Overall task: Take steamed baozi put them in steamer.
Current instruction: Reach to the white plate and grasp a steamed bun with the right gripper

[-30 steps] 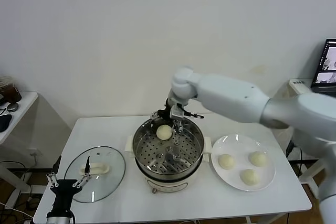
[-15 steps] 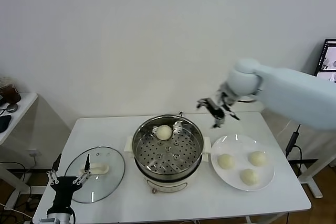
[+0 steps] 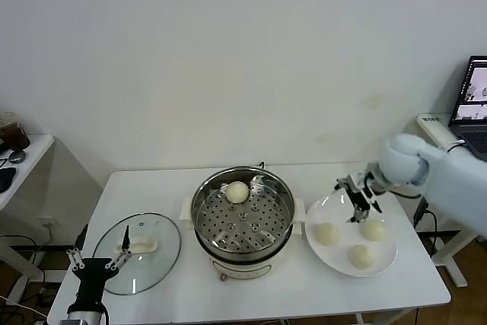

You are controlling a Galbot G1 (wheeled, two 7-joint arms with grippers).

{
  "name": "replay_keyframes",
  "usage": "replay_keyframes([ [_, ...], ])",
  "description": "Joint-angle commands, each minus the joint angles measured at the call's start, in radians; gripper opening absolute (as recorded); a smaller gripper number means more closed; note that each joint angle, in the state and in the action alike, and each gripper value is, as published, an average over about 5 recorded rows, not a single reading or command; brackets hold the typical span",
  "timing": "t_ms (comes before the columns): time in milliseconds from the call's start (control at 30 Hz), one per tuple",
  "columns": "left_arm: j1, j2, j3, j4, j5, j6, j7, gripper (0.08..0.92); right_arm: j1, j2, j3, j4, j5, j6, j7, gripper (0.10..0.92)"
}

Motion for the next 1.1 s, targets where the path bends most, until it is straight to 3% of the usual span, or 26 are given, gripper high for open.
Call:
replay_keyframes([
  [33, 0.004, -0.012, 0.001, 0.013, 0.031, -0.019, -0.003, 0.823, -0.249, 0.009, 0.126, -0.079, -0.075, -0.022, 0.016, 0.823],
  [500, 0.006, -0.017, -0.016, 0.031, 0.049, -0.035, -0.002, 0.823, -0.277, 0.209, 0.158, -0.237, -0.128, 0.016, 0.057, 0.823],
  [1100, 0.004, -0.019, -0.022, 0.042, 0.051, -0.039, -0.010, 0.823, -0.272, 0.249, 0.142, -0.279, -0.155, -0.017, -0.007, 0.803],
])
